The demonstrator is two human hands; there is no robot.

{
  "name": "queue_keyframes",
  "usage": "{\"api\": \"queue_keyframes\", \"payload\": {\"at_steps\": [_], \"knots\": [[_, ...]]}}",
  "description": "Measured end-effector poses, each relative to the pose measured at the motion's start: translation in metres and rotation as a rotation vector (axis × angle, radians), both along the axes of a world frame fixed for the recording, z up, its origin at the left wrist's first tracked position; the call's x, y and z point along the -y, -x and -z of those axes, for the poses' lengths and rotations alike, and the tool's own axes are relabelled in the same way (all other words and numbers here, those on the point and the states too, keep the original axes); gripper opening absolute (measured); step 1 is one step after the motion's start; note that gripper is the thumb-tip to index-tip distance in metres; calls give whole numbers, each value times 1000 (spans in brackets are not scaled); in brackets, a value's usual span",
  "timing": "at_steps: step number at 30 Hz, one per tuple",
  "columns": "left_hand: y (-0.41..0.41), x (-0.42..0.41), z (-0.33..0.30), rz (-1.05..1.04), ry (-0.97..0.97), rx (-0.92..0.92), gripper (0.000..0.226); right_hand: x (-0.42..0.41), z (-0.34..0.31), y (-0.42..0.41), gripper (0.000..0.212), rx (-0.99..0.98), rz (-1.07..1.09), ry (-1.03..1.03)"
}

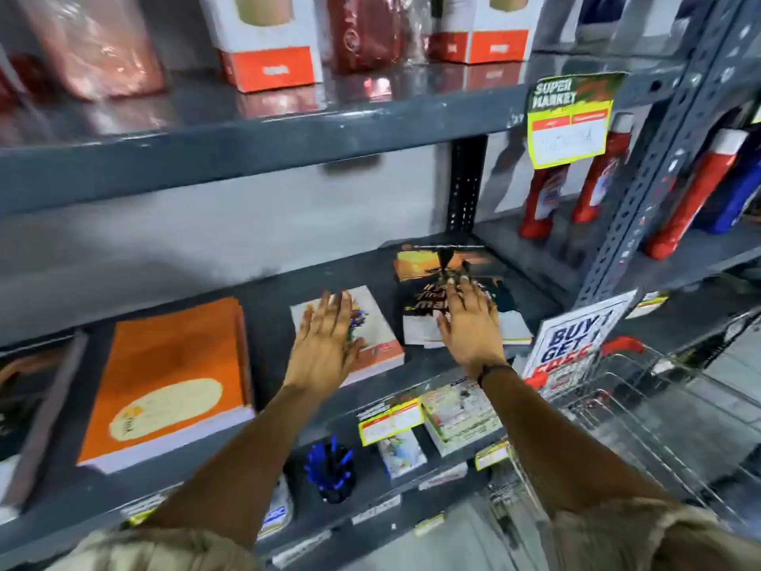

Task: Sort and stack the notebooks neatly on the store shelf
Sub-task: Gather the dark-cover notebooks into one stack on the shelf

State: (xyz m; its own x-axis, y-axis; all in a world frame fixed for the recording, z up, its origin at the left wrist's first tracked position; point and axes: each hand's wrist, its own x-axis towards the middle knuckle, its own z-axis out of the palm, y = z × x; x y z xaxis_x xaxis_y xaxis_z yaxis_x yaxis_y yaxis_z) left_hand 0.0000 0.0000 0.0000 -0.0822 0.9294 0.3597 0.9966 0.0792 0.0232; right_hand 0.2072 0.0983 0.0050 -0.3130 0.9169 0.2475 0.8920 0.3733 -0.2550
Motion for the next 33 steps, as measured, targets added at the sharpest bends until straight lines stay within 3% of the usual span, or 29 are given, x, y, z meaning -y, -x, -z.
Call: {"api": "queue_keyframes", "payload": {"at_steps": [2, 5, 10, 15, 17, 20, 24, 28, 31, 33], "knots": [[-23, -33, 1, -13, 152, 207, 61, -29, 2, -14, 58, 0, 142, 181], [-55, -72, -8, -109, 210, 310, 40, -63, 9, -30, 62, 28, 266, 375], [-78, -114, -11, -256, 320, 346, 41, -83, 5, -34, 80, 54, 334, 413], [-85, -138, -16, -350, 371, 439, 52, -91, -5, -39, 90, 264, 343, 342], [-84, -148, -20, -333, 378, 581, 56, -95, -7, -43, 96, 279, 377, 337], [-85, -157, -24, -254, 282, 949, 52, -98, -10, -42, 102, 226, 433, 316], [-83, -153, -26, -206, 144, 1218, 25, -99, -8, -41, 104, 92, 475, 382], [-68, -134, -23, -241, 37, 1560, 20, -89, -24, -33, 106, -56, 509, 334], [-47, -109, -25, -299, -40, 1742, 20, -73, -42, -5, 92, -157, 459, 238], [-17, -85, -27, -299, -122, 1735, 14, -61, -52, 21, 62, -376, 376, 295]]}}
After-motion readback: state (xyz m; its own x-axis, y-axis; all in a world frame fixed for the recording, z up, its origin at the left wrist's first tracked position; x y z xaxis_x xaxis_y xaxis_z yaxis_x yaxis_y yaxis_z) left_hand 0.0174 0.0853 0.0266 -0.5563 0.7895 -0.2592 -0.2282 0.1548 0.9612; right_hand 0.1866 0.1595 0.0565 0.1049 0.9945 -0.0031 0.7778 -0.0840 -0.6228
